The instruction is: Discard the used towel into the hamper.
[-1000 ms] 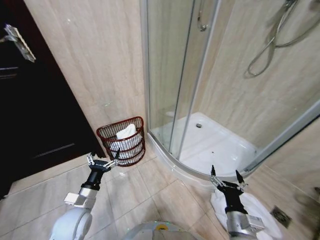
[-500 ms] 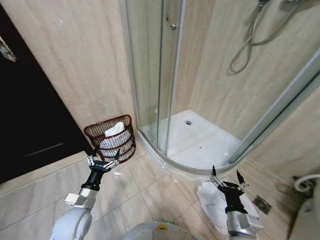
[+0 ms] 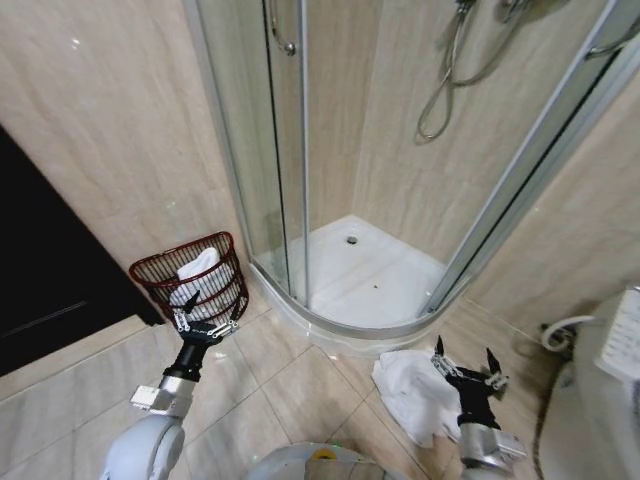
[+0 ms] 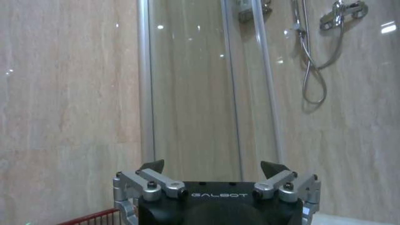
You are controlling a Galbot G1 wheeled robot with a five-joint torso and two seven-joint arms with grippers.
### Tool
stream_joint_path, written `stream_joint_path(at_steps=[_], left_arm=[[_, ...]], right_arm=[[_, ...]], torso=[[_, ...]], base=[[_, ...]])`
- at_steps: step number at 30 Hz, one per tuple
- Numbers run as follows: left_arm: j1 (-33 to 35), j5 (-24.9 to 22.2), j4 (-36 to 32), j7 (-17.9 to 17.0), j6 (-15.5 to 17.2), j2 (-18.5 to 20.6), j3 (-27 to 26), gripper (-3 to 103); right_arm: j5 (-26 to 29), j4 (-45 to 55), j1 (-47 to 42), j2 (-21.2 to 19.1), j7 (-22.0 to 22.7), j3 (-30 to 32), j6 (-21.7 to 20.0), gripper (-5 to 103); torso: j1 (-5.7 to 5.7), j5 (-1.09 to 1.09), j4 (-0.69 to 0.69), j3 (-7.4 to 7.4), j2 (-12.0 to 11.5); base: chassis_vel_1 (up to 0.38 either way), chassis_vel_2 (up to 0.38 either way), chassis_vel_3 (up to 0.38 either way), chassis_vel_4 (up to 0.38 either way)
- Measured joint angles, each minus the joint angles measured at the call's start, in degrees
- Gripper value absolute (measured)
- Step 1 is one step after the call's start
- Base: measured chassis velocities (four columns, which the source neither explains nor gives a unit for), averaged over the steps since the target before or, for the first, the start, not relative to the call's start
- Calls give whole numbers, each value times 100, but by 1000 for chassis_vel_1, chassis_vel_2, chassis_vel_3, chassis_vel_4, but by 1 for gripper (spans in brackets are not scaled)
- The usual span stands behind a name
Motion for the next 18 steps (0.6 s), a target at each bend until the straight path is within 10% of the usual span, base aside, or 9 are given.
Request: stream_joint_path(at_steps=[13, 18], left_arm=[[-4, -2, 55, -53, -41, -60, 66, 100], [29, 78, -11, -57, -41, -137, 172, 100]], right_arm=[[1523, -930, 160, -822, -717, 499, -695, 100], [1771, -1192, 368, -1198, -1100, 257, -1600, 100]], torso=[[0, 1, 2, 6, 5], [0, 2, 3, 7, 7]], base=[[0, 0, 0, 0], [0, 0, 0, 0]])
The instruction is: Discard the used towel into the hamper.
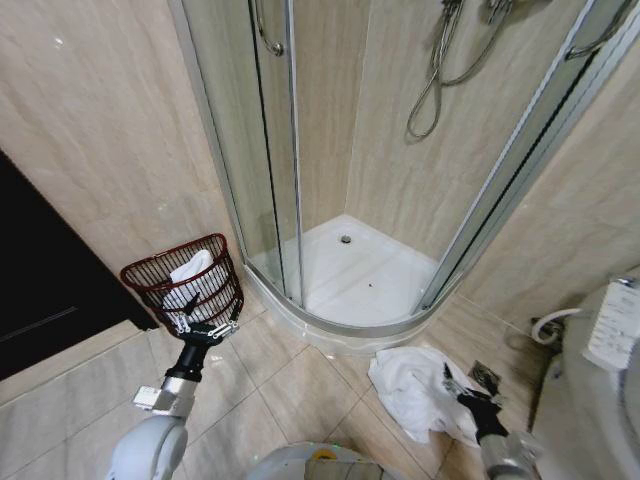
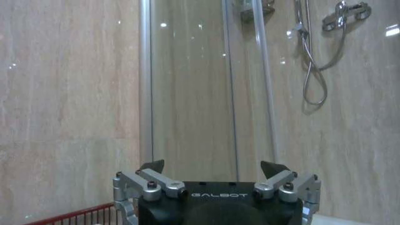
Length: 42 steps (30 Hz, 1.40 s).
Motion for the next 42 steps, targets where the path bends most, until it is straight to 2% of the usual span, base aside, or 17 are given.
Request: stream_joint_path(at_steps=[3, 6, 11, 18, 21, 24, 27, 29, 30, 32, 33, 35, 36, 37, 39, 40, 42], left_arm=[[3, -11, -55, -99, 2, -29, -7, 100], [9, -54, -57, -175, 3, -52, -39, 100], [48, -91, -21, -211, -35, -55, -82, 100], [20, -172, -5, -216, -28, -22, -179, 100], [6, -223, -5, -214, -8, 3, -229, 100], [-21, -285, 37, -203, 5, 37, -264, 100], [-47, -320, 79, -198, 10, 36, -264, 100], [-106, -363, 174, -182, 25, 51, -210, 100], [-106, -363, 174, -182, 25, 51, -210, 100], [-137, -379, 232, -174, 28, 72, -170, 100], [-137, -379, 232, -174, 28, 72, -170, 100], [-159, -397, 266, -165, 52, 77, -158, 100], [-159, -397, 266, -165, 52, 77, -158, 100], [-161, -429, 270, -165, 101, 80, -158, 100], [-158, -473, 278, -169, 173, 89, -179, 100], [-158, -473, 278, -169, 173, 89, -179, 100], [-152, -478, 283, -167, 200, 94, -209, 100]], right_arm=[[-151, -285, 96, -336, -241, -159, -523, 100], [-230, -479, 187, -531, -359, -275, -857, 100], [-451, -950, 628, -635, -607, -356, -1296, 100], [-971, -1352, 1172, -552, -706, -392, -1434, 100], [-1098, -1097, 1009, -542, -413, -419, -1429, 100], [-1650, -513, 408, -571, -110, -504, -1281, 100], [-1925, -288, 154, -573, 21, -552, -1237, 100], [-2250, -257, 51, -765, -355, -394, -1384, 100], [-2250, -257, 51, -765, -355, -394, -1384, 100], [-2323, -576, 223, -1021, -1065, -154, -1397, 100], [-2323, -576, 223, -1021, -1065, -154, -1397, 100], [-2307, -927, 482, -1187, -1623, 40, -1355, 100], [-2307, -927, 482, -1187, -1623, 40, -1355, 100], [-2247, -1120, 623, -1272, -1882, 90, -1316, 100], [-2225, -1535, 906, -1434, -2378, 98, -946, 100], [-2225, -1535, 906, -1434, -2378, 98, -946, 100], [-2343, -2025, 1209, -1579, -2932, 13, -357, 100]], torso=[[0, 0, 0, 1, 1], [0, -1, -1, 1, 1], [0, -1, 0, 2, 2], [0, -1, 2, 3, 3], [0, -4, 2, 3, 3], [0, -5, -3, 3, 4], [0, -4, -3, 3, 5], [0, -3, -1, 3, 5], [0, -3, -1, 3, 5], [0, -2, 0, 4, 5], [0, -2, 0, 4, 5], [0, -2, 0, 4, 5], [0, -2, 0, 4, 5], [0, -2, 0, 4, 5], [0, -1, 0, 4, 5], [0, -1, 0, 4, 5], [0, 0, -1, 5, 4]], base=[[0, 0, 0, 0], [0, 0, 0, 0], [0, 0, 0, 0], [0, 0, 0, 0], [0, 0, 0, 0], [0, 0, 0, 0], [0, 0, 0, 0], [0, 0, 0, 0], [0, 0, 0, 0], [0, 0, 0, 0], [0, 0, 0, 0], [0, 0, 0, 0], [0, 0, 0, 0], [0, 0, 0, 0], [0, 0, 0, 0], [0, 0, 0, 0], [0, 0, 0, 0]])
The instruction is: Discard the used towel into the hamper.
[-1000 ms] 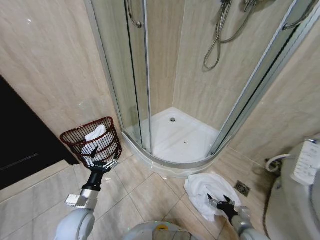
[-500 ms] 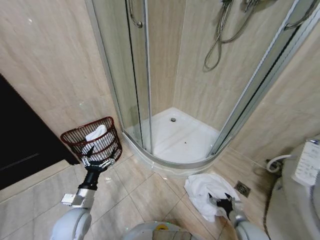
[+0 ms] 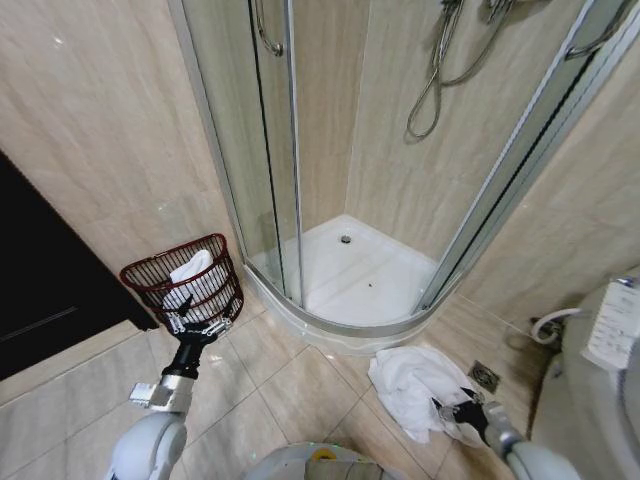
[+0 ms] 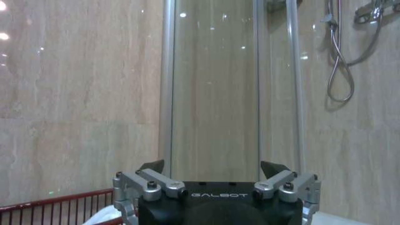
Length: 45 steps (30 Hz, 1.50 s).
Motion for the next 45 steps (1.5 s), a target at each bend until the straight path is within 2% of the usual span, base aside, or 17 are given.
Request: stream_joint_path(at_steps=[1, 5, 11, 21, 23, 26, 29, 30, 32, 33, 34, 37, 38, 40, 41, 43, 45], left_arm=[[3, 0, -2, 5, 10, 0, -12, 100], [13, 15, -41, 48, 50, -16, -46, 100], [10, 121, -113, 65, 132, -69, -53, 100], [-14, 313, -161, 71, 209, -180, -23, 100], [-29, 345, -162, 71, 223, -208, -9, 100], [-70, 431, -186, 69, 262, -282, 8, 100], [-71, 439, -219, 69, 282, -300, -13, 100], [-61, 435, -265, 69, 290, -310, -73, 100], [-48, 427, -295, 68, 293, -311, -121, 100], [-34, 420, -325, 68, 294, -311, -160, 100], [-34, 420, -325, 68, 294, -311, -160, 100], [11, 420, -431, 68, 298, -333, -244, 100], [11, 420, -431, 68, 298, -333, -244, 100], [18, 425, -497, 68, 340, -375, -282, 100], [18, 425, -497, 68, 340, -375, -282, 100], [11, 450, -514, 68, 376, -411, -292, 100], [8, 470, -516, 67, 385, -432, -290, 100]], right_arm=[[-64, -168, 137, -70, -190, -60, 197, 100], [-271, -504, 477, -261, -396, -319, 379, 100], [-482, -980, 963, -398, -420, -739, 364, 100], [-855, -1622, 1580, -365, -399, -1152, 373, 102], [-899, -1690, 1665, -359, -410, -1207, 373, 99], [-906, -1865, 1849, -329, -377, -1354, 313, 89], [-868, -1971, 1926, -276, -332, -1380, 297, 85], [-759, -2065, 1978, -218, -273, -1391, 290, 74], [-708, -2073, 1975, -200, -256, -1393, 278, 74], [-673, -2072, 1963, -186, -252, -1393, 275, 68], [-673, -2072, 1963, -186, -252, -1393, 275, 68], [-630, -2111, 1947, -151, -250, -1385, 298, 52], [-630, -2111, 1947, -151, -250, -1385, 298, 52], [-617, -2229, 1989, -121, -247, -1398, 363, 41], [-617, -2229, 1989, -121, -247, -1398, 363, 41], [-579, -2336, 2053, -59, -214, -1403, 430, 31], [-524, -2356, 2065, -22, -155, -1404, 432, 28]], torso=[[0, 2, 1, 0, 0], [0, -4, 2, 0, 0], [0, -2, 2, 0, 0], [0, -2, 0, 0, 0], [0, -2, 1, 0, 0], [0, -3, 0, 0, 0], [0, -3, 0, 0, 0], [0, -2, 1, 0, 1], [0, -2, 0, 0, 0], [0, -3, 1, 0, 1], [0, -3, 1, 0, 1], [0, -4, 1, 0, 1], [0, -4, 1, 0, 1], [0, -3, 0, 0, 1], [0, -3, 0, 0, 1], [0, -4, 0, 0, 1], [0, -3, 1, 0, 1]], base=[[0, 0, 0, 0], [0, 0, 0, 0], [0, 0, 0, 0], [0, 0, 0, 0], [0, 0, 0, 0], [0, 0, 0, 0], [0, 0, 0, 0], [0, 0, 0, 0], [0, 0, 0, 0], [0, 0, 0, 0], [0, 0, 0, 0], [0, 0, 0, 0], [0, 0, 0, 0], [0, 0, 0, 0], [0, 0, 0, 0], [0, 0, 0, 0], [0, 0, 0, 0]])
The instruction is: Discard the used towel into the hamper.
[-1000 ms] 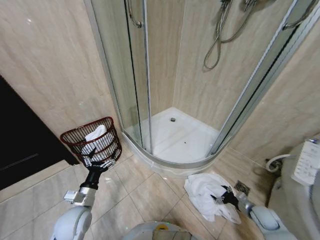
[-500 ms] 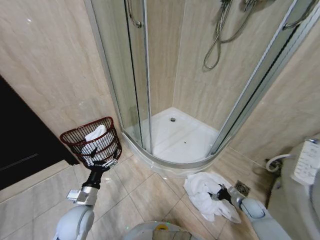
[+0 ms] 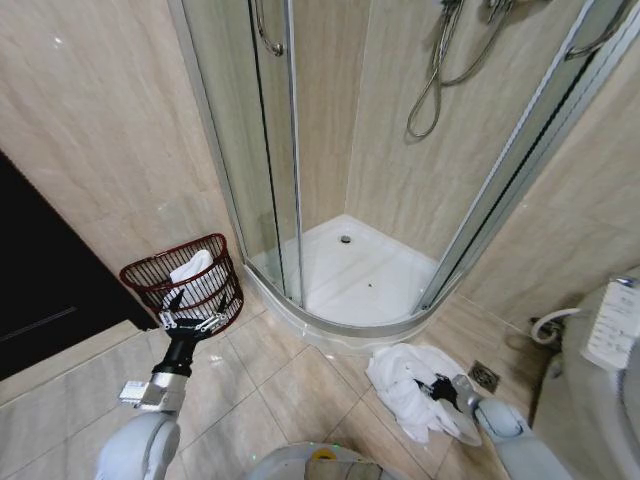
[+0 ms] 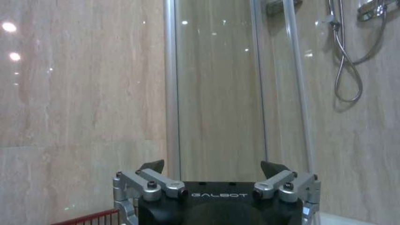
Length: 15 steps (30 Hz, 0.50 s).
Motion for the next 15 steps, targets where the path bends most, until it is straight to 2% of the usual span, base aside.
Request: stream_joint_path(at_steps=[2, 4, 15], left_arm=[[0, 48, 0, -1, 3, -87, 25, 100], [4, 66, 0, -3, 10, -157, 47, 100], [-3, 88, 84, -12, 62, -271, 101, 100]], right_arm=[[194, -6, -1, 77, 190, -17, -54, 21], [337, -32, 8, 131, 295, -28, -69, 19], [903, -76, 36, 436, 718, 100, -71, 19]], torso=[[0, -1, -1, 0, 0], [0, 0, -1, 0, 0], [0, 2, 0, 0, 0]], base=[[0, 0, 0, 0], [0, 0, 0, 0], [0, 0, 0, 0]])
